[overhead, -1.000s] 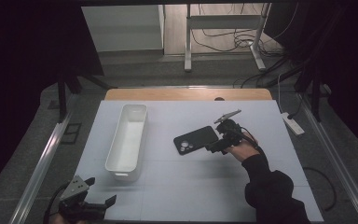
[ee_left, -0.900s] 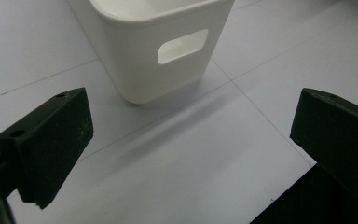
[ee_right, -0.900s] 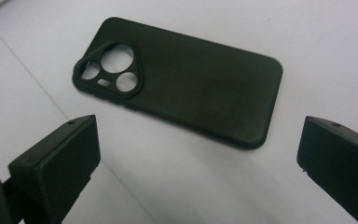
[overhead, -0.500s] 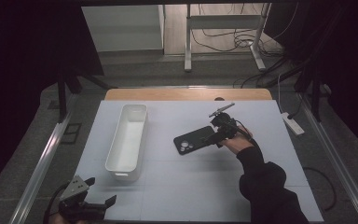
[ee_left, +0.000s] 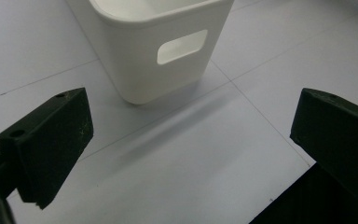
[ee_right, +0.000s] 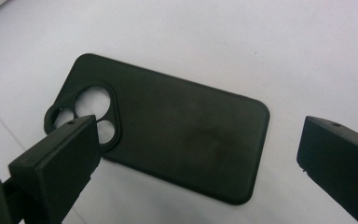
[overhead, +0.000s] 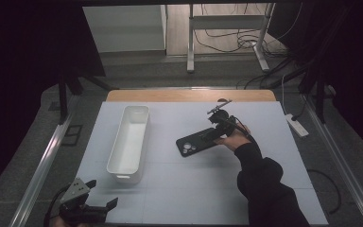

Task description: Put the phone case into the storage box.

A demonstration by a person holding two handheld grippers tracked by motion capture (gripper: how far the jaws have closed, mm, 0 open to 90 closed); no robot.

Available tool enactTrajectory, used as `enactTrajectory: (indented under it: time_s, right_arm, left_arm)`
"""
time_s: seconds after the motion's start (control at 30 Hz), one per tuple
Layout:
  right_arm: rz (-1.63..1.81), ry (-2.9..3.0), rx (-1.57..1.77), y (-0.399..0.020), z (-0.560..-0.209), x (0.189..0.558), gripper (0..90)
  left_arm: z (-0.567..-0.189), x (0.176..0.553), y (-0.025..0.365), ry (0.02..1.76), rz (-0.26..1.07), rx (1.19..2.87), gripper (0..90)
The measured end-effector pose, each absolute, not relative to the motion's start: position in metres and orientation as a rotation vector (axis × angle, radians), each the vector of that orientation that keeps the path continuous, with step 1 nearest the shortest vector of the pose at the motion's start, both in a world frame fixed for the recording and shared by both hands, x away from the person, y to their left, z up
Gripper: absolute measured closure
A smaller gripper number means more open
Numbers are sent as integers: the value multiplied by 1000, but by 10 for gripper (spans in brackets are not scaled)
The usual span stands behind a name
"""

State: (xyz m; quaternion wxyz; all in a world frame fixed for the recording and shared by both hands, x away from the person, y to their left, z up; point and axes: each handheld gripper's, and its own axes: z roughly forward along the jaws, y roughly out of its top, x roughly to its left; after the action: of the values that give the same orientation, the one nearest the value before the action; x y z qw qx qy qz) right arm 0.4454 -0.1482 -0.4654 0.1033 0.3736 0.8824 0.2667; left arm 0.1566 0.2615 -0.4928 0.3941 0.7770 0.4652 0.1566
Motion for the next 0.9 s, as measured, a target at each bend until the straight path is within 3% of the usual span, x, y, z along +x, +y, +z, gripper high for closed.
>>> enactTrajectory:
  time_s: [0.2,0.27,0.3,0.33,0.37,0.4,0.43,0.53,0.77,0.8,0.9]
  right_arm:
    - [783,2597,1087,-144,-465,448,0]
    - [760,2595,1073,-141,-465,449,48]
    - [746,2587,1074,-140,-465,450,133]
    - [746,2587,1074,-140,-465,450,133]
    - [747,2595,1071,-140,-464,450,269]
    - [746,2600,1080,-139,-464,450,335]
    - [746,2600,1080,-139,-464,450,335]
    - [734,2632,1091,-139,-464,453,524]
    - [713,2670,1061,-137,-467,457,848]
    - [708,2672,1061,-137,-467,458,889]
    - [695,2677,1057,-137,-469,462,900]
  left_arm:
    - [-493,157,262,1179,397,1970,0]
    - [-493,156,262,1178,397,1969,0]
    - [-493,156,262,1179,396,1966,0]
    - [-493,156,262,1178,396,1965,0]
    - [-493,156,262,1178,394,1964,0]
    - [-493,156,263,1177,395,1964,0]
    - [-493,156,263,1177,395,1964,0]
    - [-493,156,263,1176,395,1964,0]
    - [-493,156,263,1174,396,1963,0]
    - [-493,156,263,1174,395,1963,0]
    - [-493,156,262,1172,393,1965,0]
